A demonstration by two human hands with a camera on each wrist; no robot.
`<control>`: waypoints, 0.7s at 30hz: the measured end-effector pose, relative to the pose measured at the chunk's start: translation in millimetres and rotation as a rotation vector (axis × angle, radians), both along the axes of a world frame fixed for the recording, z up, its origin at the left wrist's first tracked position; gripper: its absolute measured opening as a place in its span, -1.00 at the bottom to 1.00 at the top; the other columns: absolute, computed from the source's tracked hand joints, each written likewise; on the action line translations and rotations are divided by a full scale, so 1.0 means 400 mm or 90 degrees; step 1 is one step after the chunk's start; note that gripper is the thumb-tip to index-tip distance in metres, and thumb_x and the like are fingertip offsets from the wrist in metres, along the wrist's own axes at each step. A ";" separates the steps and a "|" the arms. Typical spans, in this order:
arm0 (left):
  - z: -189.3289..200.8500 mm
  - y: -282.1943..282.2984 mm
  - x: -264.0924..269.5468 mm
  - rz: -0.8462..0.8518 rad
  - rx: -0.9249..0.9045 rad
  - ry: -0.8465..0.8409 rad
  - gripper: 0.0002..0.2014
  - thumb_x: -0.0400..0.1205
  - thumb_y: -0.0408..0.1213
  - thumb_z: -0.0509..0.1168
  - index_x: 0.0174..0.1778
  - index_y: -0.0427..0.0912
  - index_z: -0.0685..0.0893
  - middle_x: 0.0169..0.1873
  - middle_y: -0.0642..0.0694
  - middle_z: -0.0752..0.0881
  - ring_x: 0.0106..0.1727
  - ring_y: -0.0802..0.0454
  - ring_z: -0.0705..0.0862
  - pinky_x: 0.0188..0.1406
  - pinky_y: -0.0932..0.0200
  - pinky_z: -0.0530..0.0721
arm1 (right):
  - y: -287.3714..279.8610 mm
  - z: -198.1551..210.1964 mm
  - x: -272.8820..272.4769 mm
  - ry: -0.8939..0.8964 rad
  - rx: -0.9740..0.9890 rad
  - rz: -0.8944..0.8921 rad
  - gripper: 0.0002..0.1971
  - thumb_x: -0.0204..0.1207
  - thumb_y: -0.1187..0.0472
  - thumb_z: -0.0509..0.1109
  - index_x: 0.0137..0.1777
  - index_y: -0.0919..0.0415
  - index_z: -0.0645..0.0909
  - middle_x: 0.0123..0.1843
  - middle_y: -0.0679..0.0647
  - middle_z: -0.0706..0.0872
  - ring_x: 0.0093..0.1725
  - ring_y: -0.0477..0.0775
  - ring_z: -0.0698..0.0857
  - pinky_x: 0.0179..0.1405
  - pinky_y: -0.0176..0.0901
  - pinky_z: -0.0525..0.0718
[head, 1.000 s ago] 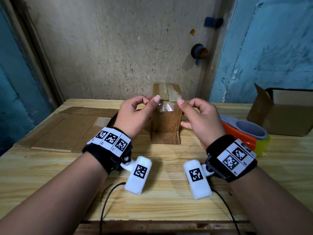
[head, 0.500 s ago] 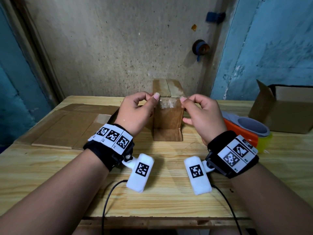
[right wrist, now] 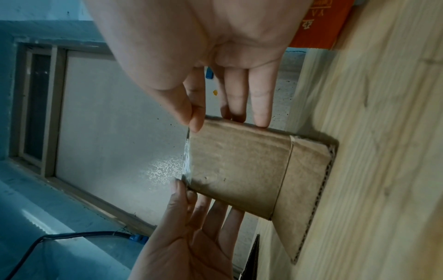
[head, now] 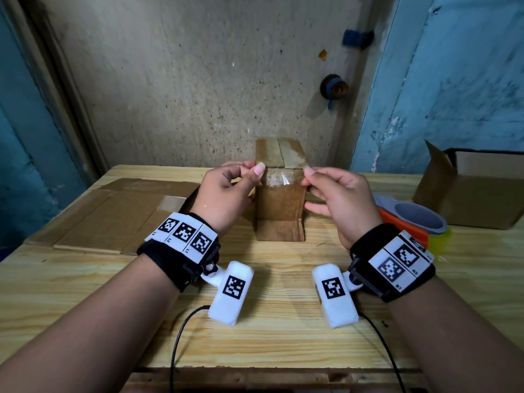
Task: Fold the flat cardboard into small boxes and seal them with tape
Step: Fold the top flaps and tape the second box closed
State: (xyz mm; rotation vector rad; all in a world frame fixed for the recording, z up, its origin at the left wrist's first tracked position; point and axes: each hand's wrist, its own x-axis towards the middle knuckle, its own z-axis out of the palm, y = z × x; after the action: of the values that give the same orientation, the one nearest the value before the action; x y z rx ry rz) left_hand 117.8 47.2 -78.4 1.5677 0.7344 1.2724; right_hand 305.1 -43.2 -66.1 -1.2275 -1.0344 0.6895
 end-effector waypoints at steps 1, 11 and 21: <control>0.000 0.000 0.000 -0.002 -0.001 -0.002 -0.70 0.67 -0.08 0.44 -0.40 0.00 0.79 0.24 -0.08 0.73 0.15 0.09 0.74 0.06 -0.13 0.81 | 0.000 0.001 0.000 0.002 -0.003 0.000 -0.80 0.67 0.07 0.53 -0.16 0.10 0.86 0.16 0.02 0.89 0.29 -0.05 0.80 0.17 0.16 0.87; -0.012 0.014 -0.009 -0.015 -0.016 -0.011 -0.74 0.53 -0.08 0.53 -0.35 -0.18 0.76 0.14 0.02 0.76 0.36 0.12 0.70 0.19 -0.27 0.79 | 0.004 -0.005 0.007 -0.004 -0.013 0.020 -0.77 0.67 0.09 0.53 -0.19 0.16 0.81 0.21 0.05 0.85 0.34 -0.02 0.78 0.21 0.18 0.85; -0.011 0.017 -0.014 -0.001 -0.008 -0.005 -0.77 0.41 -0.10 0.59 -0.35 -0.20 0.81 0.12 -0.01 0.78 0.20 0.08 0.80 -0.04 -0.09 0.86 | 0.013 -0.016 0.018 -0.028 0.000 0.034 -0.76 0.65 0.14 0.55 -0.25 0.21 0.79 0.38 0.03 0.70 0.28 0.04 0.80 0.17 0.16 0.87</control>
State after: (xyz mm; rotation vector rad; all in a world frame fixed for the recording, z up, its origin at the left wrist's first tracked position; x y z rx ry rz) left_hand 112.0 53.8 -83.0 1.5521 0.7355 1.2689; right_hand 312.2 -37.8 -72.6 -1.2230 -1.1062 0.7065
